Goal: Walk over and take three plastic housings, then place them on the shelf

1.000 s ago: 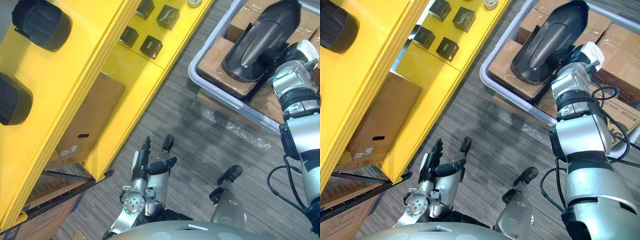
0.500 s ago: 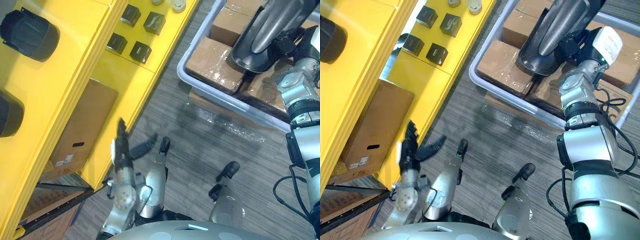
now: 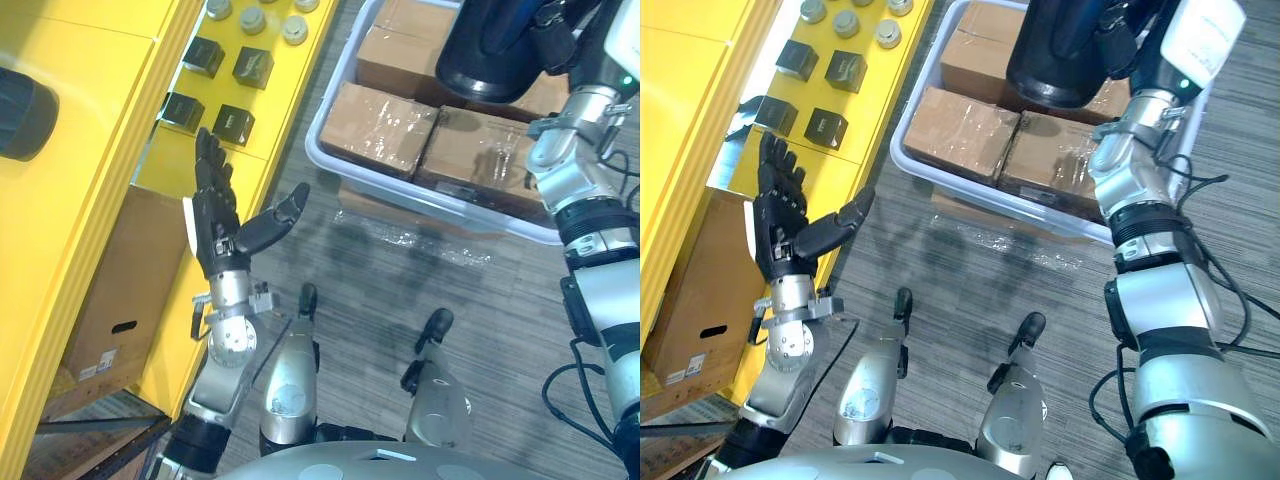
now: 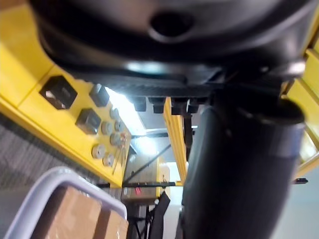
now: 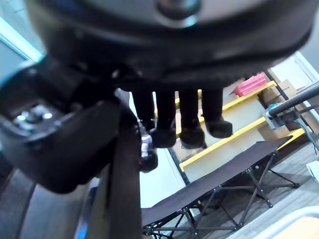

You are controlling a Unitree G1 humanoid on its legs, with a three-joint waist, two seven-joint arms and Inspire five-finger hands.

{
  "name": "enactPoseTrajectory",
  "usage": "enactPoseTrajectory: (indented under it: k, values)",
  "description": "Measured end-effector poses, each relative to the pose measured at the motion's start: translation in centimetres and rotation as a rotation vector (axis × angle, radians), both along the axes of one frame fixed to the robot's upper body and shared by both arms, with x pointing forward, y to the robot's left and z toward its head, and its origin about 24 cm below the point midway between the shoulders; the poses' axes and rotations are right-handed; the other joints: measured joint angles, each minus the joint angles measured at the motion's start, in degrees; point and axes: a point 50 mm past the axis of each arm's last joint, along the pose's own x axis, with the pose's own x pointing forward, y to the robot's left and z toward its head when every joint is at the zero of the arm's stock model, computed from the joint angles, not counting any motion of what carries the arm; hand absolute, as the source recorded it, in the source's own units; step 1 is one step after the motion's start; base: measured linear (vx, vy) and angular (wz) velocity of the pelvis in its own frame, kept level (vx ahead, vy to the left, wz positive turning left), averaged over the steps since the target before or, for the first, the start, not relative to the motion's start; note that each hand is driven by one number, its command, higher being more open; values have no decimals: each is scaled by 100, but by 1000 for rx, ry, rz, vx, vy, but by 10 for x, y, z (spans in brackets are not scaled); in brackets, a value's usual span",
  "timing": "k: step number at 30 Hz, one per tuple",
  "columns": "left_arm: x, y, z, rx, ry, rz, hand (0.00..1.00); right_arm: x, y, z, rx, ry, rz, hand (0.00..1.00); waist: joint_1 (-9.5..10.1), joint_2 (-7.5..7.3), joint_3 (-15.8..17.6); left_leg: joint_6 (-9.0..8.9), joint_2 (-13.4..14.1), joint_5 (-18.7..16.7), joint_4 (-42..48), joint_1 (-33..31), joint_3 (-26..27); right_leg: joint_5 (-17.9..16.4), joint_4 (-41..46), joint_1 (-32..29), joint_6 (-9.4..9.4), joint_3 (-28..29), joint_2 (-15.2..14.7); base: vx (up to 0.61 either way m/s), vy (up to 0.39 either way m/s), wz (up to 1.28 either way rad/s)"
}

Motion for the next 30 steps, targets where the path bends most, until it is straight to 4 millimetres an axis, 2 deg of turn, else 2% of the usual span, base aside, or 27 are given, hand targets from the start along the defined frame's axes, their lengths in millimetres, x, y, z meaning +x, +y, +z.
enactPoseTrajectory:
  k: [3, 5, 7, 8, 11, 14, 17, 19, 23, 26, 30]
  values:
    - [10, -6, 8, -81, -3, -133, 100, -2, 13, 1, -53, -25, 45, 0, -29, -8, -4, -8, 5, 5, 3, 1, 26, 49, -50, -4, -11, 50, 17, -10, -17, -7]
    - [19, -11, 7, -272, 51, -321, 100, -2, 28, 3, -95, -43, 95, 0, -117, -29, -15, -9, 4, 6, 6, 8, 57, 68, -73, -6, -9, 83, 20, -4, -17, -6]
    - [30, -19, 4, -349, 103, -421, 100, -4, 42, -5, -134, -36, 152, 0, -134, -97, -49, -17, 4, 0, 3, 62, 129, 69, -68, -11, -8, 170, 20, 2, -13, -11]
    - [32, -21, 3, -351, 109, -429, 100, -4, 44, -6, -143, -34, 161, 0, -135, -114, -57, -19, 4, -2, 2, 73, 145, 69, -68, -12, -8, 188, 20, 7, -9, -18]
    - [50, -27, 4, -393, 149, -484, 100, -6, 69, -21, -173, -6, 262, 0, -295, -252, -124, -27, 7, -11, 1, 118, 230, 71, -65, -33, -8, 276, 20, -5, -8, -15]
    - [64, -27, 10, -444, 140, -530, 100, -14, 85, -37, -176, 17, 370, 0, -324, -372, -185, -37, 13, -60, 1, 227, 459, 112, -59, -102, -11, 514, 21, -11, -1, -31]
    - [69, -21, 17, -518, 100, -593, 100, -19, 97, -52, -150, 46, 430, 0, -465, -450, -236, -42, 31, -95, 8, 295, 559, 113, -56, -108, -12, 601, 34, -8, -3, -21]
    - [69, -21, 20, -541, 72, -649, 100, -22, 104, -70, -125, 97, 467, 0, -469, -537, -284, -69, 76, -152, 25, 396, 706, 121, -57, -110, -23, 746, 80, -7, -9, -31]
    - [73, -23, 26, -525, 43, -679, 100, -26, 111, -92, -127, 170, 503, 0, -494, -656, -365, -95, 110, -201, 38, 484, 821, 129, -64, -110, -34, 865, 125, 0, -13, -18]
    - [74, -17, 29, -523, 8, -676, 100, -29, 119, -103, -112, 200, 552, 0, -560, -724, -445, -87, 109, -220, 50, 512, 859, 130, -64, -103, -34, 900, 127, 1, -6, -7]
    - [74, -10, 32, -516, -15, -664, 100, -33, 127, -106, -106, 210, 598, 0, -581, -802, -501, -82, 112, -303, 164, 556, 935, 137, -65, -70, -30, 992, 127, -2, 0, -10]
